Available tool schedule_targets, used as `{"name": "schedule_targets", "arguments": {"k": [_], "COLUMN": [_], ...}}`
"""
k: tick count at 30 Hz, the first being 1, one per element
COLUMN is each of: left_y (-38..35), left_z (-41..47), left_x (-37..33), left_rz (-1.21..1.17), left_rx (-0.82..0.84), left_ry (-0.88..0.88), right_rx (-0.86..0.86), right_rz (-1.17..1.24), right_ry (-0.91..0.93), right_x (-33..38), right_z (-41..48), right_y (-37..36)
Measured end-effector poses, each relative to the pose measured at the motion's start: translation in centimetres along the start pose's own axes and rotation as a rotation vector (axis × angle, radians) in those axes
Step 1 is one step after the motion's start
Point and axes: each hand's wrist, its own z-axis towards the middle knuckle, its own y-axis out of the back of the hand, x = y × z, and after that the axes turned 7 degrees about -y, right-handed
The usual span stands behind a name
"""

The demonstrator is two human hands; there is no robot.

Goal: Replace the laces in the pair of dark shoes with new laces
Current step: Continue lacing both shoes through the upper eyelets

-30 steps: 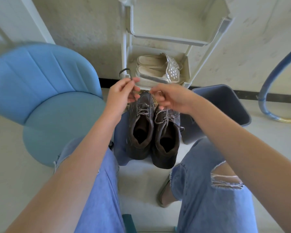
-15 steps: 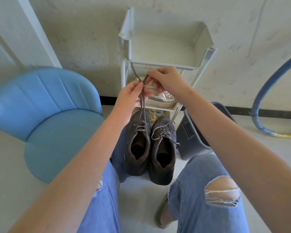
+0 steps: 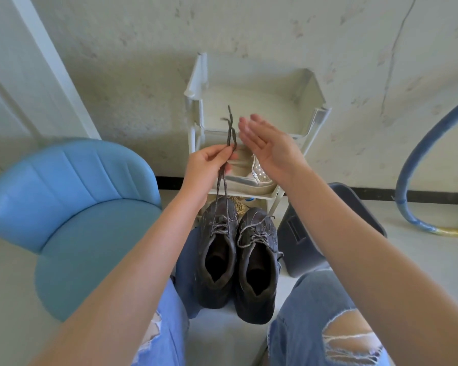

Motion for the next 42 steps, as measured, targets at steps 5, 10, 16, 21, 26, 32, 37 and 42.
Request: {"name": "schedule_targets", "arguments": {"k": [5, 10, 16, 21, 26, 32, 37, 42], "left_y": [-0.1, 0.1, 0.5, 1.1, 3.2, 5.6, 8.0, 7.6], "left_z": [-0.3, -0.6, 0.0, 0.2, 0.8, 0.8, 0.0, -0.9], "left_x": [-0.2, -0.5, -1.0, -0.8, -0.4, 1.0, 3.8, 6.8], "left_rz": [-0.023, 0.007, 0.076, 0.093, 0.078, 0.241, 0.636, 0.71], "left_rx": [-0.027, -0.009, 0.038, 0.013, -0.045, -0.075, 0.112, 0.23], "left_ry": [-0.015, -0.034, -0.062, -0.103, -0.109, -0.083, 0.268, 0.468], "right_rx": [-0.08, -0.092, -0.071, -0.073, -0.049, -0.04, -0.04, 0.045], "right_rz": [-0.724, -0.572, -0.501, -0.51, -0.456, -0.521, -0.783, -0.983], "right_ry": [0.025, 0.085, 0.107, 0.133, 0.131, 0.123, 0.051, -0.069], "right_x": [-1.7, -2.6, -2.4, -2.2, -1.8, -1.5, -2.8, -5.9], "right_z": [-0.7, -0.8, -1.0, -0.9, -0.8, -0.7, -0.6, -0.1], "right_y": [-0.1, -0.2, -1.0, -0.9, 0.4, 2.2, 5.0, 7.4]}}
